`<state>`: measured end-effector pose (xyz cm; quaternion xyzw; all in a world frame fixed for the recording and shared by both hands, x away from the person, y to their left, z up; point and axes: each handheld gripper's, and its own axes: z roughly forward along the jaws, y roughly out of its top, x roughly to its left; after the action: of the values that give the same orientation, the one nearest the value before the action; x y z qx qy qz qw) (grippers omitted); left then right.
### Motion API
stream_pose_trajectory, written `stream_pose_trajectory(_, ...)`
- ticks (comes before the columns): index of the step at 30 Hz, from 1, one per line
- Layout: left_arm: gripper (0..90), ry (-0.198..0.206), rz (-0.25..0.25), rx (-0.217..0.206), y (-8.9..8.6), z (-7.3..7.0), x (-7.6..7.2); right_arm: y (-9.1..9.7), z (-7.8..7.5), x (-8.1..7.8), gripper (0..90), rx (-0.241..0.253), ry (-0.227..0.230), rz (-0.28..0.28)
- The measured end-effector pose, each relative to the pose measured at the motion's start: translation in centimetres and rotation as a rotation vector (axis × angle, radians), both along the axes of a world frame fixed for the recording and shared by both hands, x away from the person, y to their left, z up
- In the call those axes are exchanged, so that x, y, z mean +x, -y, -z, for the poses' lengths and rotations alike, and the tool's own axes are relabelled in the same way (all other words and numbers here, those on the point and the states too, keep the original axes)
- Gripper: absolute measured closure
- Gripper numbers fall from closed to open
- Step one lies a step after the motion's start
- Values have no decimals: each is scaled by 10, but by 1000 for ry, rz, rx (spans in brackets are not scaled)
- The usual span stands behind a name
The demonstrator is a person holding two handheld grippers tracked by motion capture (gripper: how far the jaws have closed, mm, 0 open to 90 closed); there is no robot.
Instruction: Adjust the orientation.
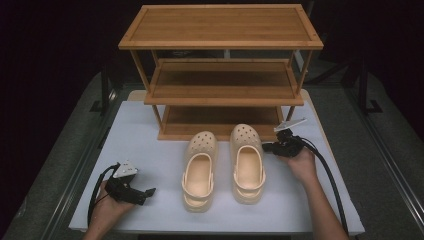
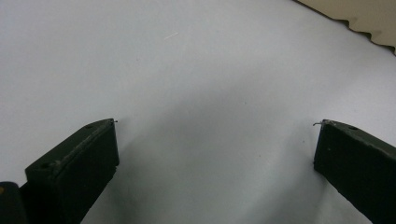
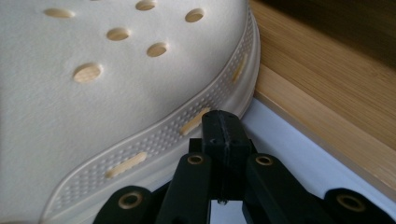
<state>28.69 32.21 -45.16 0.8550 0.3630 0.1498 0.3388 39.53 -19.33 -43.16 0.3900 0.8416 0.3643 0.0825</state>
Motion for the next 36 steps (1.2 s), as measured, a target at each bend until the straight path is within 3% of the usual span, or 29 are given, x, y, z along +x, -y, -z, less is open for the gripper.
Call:
stream_pose_trajectory(5,0,0,0,0,0,0,0,0,-2,-7,899,6,2,-16)
stream_pose_trajectory(10,0,0,-1,0,0,0,0,-3,-4,-32,899,-9,15,-14)
stream_pose_trajectory(13,0,-1,1,2,0,0,0,-5,-2,-38,899,-15,21,-13)
stream_pose_trajectory(14,0,-1,2,4,0,0,0,-7,1,-42,898,-26,43,2)
stream_pose_trajectory(17,0,-1,1,3,0,0,0,-7,3,-40,898,-11,66,45)
stream_pose_trajectory(21,0,-1,2,3,0,0,0,-6,7,-34,899,9,54,59)
stream_pose_trajectory(24,0,-2,1,2,0,0,0,-6,8,-33,899,40,36,38)
stream_pose_trajectory(36,0,-2,1,2,0,0,0,-22,6,-39,898,73,31,-29)
